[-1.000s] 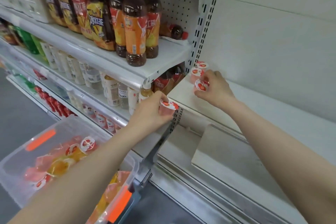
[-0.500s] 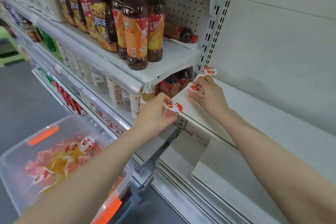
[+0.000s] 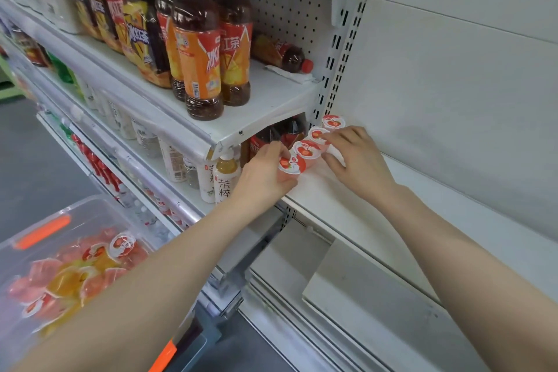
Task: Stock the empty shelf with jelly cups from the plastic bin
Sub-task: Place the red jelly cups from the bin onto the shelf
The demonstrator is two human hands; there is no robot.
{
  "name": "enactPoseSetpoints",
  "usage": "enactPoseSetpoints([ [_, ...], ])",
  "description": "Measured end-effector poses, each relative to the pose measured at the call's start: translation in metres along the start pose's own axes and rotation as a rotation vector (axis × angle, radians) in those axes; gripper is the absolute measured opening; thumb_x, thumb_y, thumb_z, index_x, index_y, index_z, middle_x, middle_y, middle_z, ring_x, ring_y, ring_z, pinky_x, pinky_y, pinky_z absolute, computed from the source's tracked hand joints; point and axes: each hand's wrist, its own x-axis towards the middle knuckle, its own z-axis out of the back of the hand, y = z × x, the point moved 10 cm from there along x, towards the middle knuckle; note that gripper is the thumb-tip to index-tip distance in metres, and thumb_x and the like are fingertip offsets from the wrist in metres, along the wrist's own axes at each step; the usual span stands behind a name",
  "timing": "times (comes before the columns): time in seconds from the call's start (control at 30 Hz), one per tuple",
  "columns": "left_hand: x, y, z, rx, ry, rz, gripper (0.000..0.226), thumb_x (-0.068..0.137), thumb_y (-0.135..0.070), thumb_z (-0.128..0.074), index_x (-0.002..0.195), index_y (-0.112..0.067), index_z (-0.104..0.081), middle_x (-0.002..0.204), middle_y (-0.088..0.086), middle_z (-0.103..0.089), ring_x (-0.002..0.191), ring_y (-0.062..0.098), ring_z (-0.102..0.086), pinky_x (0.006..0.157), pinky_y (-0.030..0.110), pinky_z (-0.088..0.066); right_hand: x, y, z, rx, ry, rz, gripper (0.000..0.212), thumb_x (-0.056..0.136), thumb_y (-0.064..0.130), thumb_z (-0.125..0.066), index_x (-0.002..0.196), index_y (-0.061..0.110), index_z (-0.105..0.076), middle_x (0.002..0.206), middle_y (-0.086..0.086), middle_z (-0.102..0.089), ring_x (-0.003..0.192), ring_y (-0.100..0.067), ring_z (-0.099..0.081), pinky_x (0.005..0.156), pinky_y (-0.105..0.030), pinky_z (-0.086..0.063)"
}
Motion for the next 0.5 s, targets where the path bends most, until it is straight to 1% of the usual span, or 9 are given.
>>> enactPoseSetpoints([
  [0.07,0.000,0.002,-0.003,0.007,-0.005,-0.005,0.043,0.070,-0.028,-0.077,0.100,-0.028,-0.046,0.106,-0.006,-0.053,0.090,0.020,-0.057,0.071,0.036,-0.049,-0.002,-0.008,0.002,-0.013,0.002,-0.024,0.043,0.092,0.028,-0.057,0.131,0.012,-0.058,0.121,-0.009,-0.064,0.113,-0.033,-0.050,0.094,-0.043,-0.045],
  [0.13,0.000,0.003,-0.003,0.015,-0.011,-0.007,0.045,0.069,-0.028,-0.077,0.101,-0.027,-0.046,0.106,-0.005,-0.054,0.088,0.020,-0.056,0.066,0.032,-0.045,-0.004,-0.015,0.002,-0.033,0.022,-0.045,0.047,0.091,0.024,-0.061,0.135,0.010,-0.053,0.120,-0.011,-0.063,0.112,-0.035,-0.050,0.092,-0.043,-0.044],
  [0.23,-0.001,0.000,-0.002,0.078,-0.012,-0.039,0.049,0.068,-0.029,-0.080,0.105,-0.023,-0.048,0.108,-0.002,-0.054,0.089,0.017,-0.054,0.067,0.027,-0.038,-0.006,-0.021,0.005,-0.058,0.037,-0.068,0.049,0.090,0.022,-0.063,0.136,0.009,-0.051,0.119,-0.013,-0.062,0.111,-0.037,-0.051,0.090,-0.044,-0.044],
  [0.33,-0.002,-0.006,0.006,0.154,-0.047,-0.104,0.049,0.070,-0.034,-0.079,0.109,-0.020,-0.053,0.114,-0.001,-0.054,0.100,0.018,-0.053,0.077,0.027,-0.043,-0.007,-0.021,0.010,-0.083,0.040,-0.080,0.048,0.092,0.024,-0.060,0.137,0.009,-0.049,0.123,-0.013,-0.060,0.114,-0.036,-0.050,0.091,-0.044,-0.044],
  [0.4,-0.005,-0.013,0.015,0.197,-0.064,-0.146,0.045,0.076,-0.039,-0.073,0.113,-0.019,-0.055,0.117,-0.001,-0.054,0.105,0.019,-0.053,0.087,0.030,-0.045,-0.007,-0.016,0.015,-0.099,0.030,-0.074,0.047,0.093,0.026,-0.058,0.137,0.010,-0.049,0.125,-0.012,-0.060,0.115,-0.035,-0.049,0.092,-0.044,-0.043],
  [0.5,-0.015,-0.023,0.032,0.251,-0.070,-0.209,0.044,0.083,-0.040,-0.065,0.121,-0.019,-0.055,0.122,-0.001,-0.055,0.113,0.018,-0.051,0.097,0.033,-0.044,-0.009,0.000,0.025,-0.103,0.003,-0.053,0.046,0.095,0.027,-0.056,0.138,0.011,-0.049,0.127,-0.012,-0.059,0.116,-0.034,-0.049,0.094,-0.044,-0.042],
])
